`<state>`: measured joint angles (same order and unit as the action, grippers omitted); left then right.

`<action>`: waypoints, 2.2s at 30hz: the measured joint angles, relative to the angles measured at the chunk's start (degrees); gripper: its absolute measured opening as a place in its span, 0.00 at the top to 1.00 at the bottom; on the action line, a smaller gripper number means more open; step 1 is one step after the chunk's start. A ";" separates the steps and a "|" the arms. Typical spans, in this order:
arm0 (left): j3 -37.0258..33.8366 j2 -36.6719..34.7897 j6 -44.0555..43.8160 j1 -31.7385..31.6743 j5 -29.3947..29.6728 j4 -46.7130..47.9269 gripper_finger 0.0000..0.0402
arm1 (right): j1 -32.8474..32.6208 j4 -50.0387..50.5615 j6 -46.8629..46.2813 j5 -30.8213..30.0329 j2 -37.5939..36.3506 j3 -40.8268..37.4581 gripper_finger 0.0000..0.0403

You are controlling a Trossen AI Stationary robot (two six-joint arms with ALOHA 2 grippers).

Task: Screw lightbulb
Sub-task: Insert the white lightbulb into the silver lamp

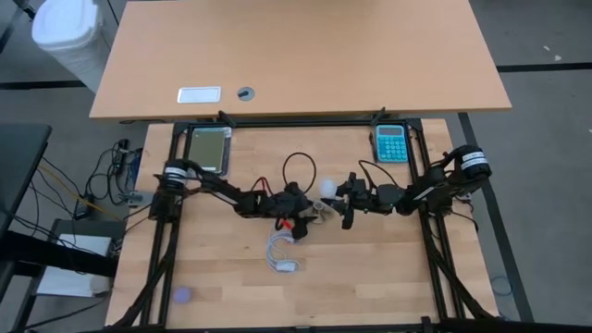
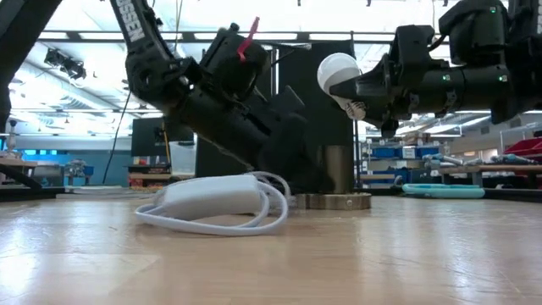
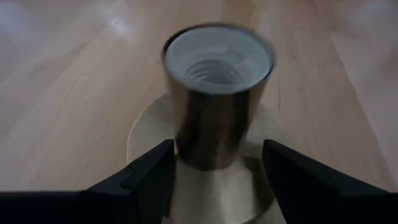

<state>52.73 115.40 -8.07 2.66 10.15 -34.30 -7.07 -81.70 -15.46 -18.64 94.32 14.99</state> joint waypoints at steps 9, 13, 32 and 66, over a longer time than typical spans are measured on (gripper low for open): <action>0.04 -9.36 0.59 -0.02 0.72 17.28 0.34 | 0.00 0.82 0.07 0.03 0.00 0.01 0.61; 0.04 -11.68 0.59 -0.02 1.82 20.02 0.34 | 0.00 0.93 0.09 0.05 -0.02 -0.01 0.61; 0.07 -17.49 0.37 -0.02 8.24 22.25 0.34 | 0.29 0.96 4.03 0.33 -0.07 -0.01 0.61; 6.12 -17.65 3.17 -1.07 10.75 29.69 0.34 | 2.23 1.85 5.20 0.81 0.22 1.06 0.61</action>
<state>58.85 97.76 -4.91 1.58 20.91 -4.61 -4.84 -79.85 -10.26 -17.82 94.54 16.05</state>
